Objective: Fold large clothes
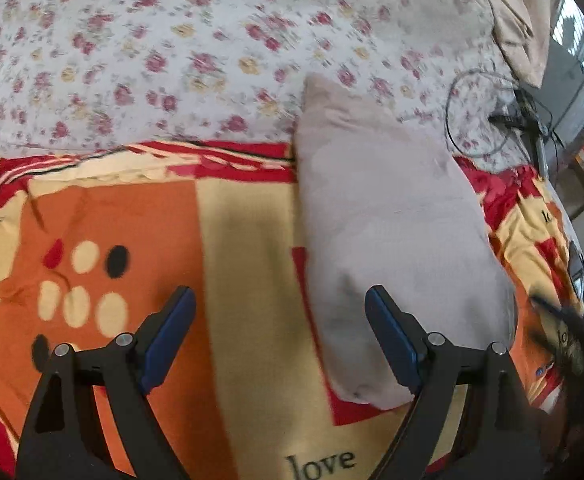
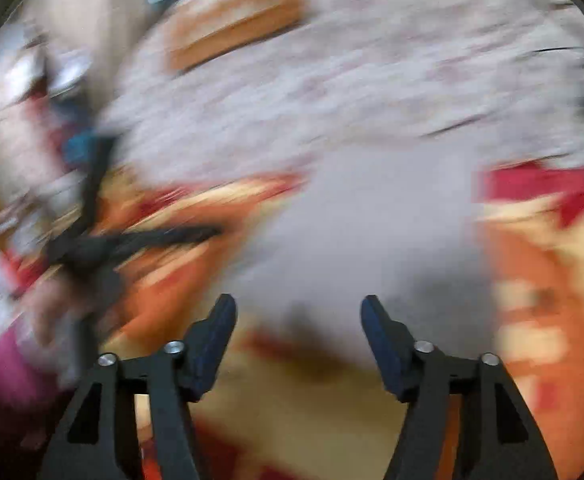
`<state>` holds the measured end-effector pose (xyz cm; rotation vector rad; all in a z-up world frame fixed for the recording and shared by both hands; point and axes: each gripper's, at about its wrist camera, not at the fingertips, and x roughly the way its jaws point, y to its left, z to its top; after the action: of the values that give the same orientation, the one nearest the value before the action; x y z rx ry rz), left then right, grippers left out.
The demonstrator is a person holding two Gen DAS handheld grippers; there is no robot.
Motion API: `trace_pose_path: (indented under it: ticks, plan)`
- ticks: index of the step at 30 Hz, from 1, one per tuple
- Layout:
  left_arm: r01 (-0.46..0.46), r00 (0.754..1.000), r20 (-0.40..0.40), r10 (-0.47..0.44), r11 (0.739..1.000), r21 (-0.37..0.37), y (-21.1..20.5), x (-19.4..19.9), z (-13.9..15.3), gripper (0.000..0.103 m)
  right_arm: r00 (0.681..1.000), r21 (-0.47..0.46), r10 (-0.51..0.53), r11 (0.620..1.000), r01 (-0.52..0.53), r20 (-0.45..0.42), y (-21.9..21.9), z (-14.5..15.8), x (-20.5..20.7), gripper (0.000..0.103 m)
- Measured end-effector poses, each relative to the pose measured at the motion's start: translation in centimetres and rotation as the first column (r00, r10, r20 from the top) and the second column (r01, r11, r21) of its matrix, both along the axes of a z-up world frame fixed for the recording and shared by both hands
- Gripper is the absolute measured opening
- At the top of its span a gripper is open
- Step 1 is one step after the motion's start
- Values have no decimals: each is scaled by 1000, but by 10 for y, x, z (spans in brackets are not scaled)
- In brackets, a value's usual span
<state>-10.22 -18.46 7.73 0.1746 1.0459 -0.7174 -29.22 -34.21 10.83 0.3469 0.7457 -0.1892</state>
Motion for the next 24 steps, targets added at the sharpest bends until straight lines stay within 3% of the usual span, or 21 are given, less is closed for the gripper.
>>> trace_pose_path:
  ticks: [1, 3, 4, 5, 6, 7, 10, 12, 15, 17, 18, 19, 20, 21, 24]
  plan:
    - [10, 1000, -8, -10, 1000, 10, -5, -3, -4, 87, 996, -36, -87, 996, 86, -27, -15, -2, 3, 79]
    - [35, 999, -32, -33, 999, 35, -18, -10, -16, 87, 968, -72, -215, 976, 207, -128, -47, -17, 15, 79]
    - [39, 999, -40, -38, 998, 43, -22, -13, -21, 87, 955, -33, -230, 973, 228, -187, -64, -32, 26, 68]
    - [39, 998, -41, -37, 998, 48, -24, -15, -23, 87, 961, 47, -190, 978, 203, -199, -74, -44, 34, 51]
    - [43, 998, -43, -40, 998, 51, -26, -18, -23, 87, 979, 186, -108, 972, 141, -175, -82, -54, 41, 8]
    - [51, 998, -43, -49, 997, 51, -27, -19, -21, 87, 983, 226, -99, 965, 133, -157, -85, -56, 40, 9]
    - [72, 997, -22, -71, 997, 25, -29, -16, -12, 87, 991, 120, -63, 990, 77, -115, -79, -49, 38, 7]
    - [48, 998, -39, -48, 999, -18, -29, -7, -10, 87, 981, 57, -88, 993, 99, -172, -84, -56, 44, 7]
    - [-4, 993, -120, -2, 999, -49, -32, 10, -20, 88, 976, 45, -99, 993, 109, -192, -92, -60, 46, 7]
    - [-7, 986, -167, -4, 998, -64, -36, 17, -31, 88, 986, 76, -78, 993, 90, -150, -94, -51, 40, 13]
    - [-7, 983, -182, -6, 998, -69, -38, 18, -35, 88, 987, 76, -80, 993, 91, -139, -97, -49, 36, 30]
    - [-6, 980, -200, -9, 997, -77, -40, 20, -40, 88, 985, 51, -92, 994, 101, -145, -101, -46, 35, 62]
    - [-8, 974, -224, -14, 995, -95, -42, 22, -44, 88, 981, 29, -107, 993, 113, -159, -105, -48, 36, 77]
    - [-7, 971, -238, -19, 994, -107, -44, 23, -46, 89, 981, 29, -122, 991, 128, -153, -110, -51, 39, 82]
    - [-8, 959, -283, -29, 992, -130, -53, 28, -55, 92, 991, 143, -82, 985, 98, -110, -120, -60, 47, 82]
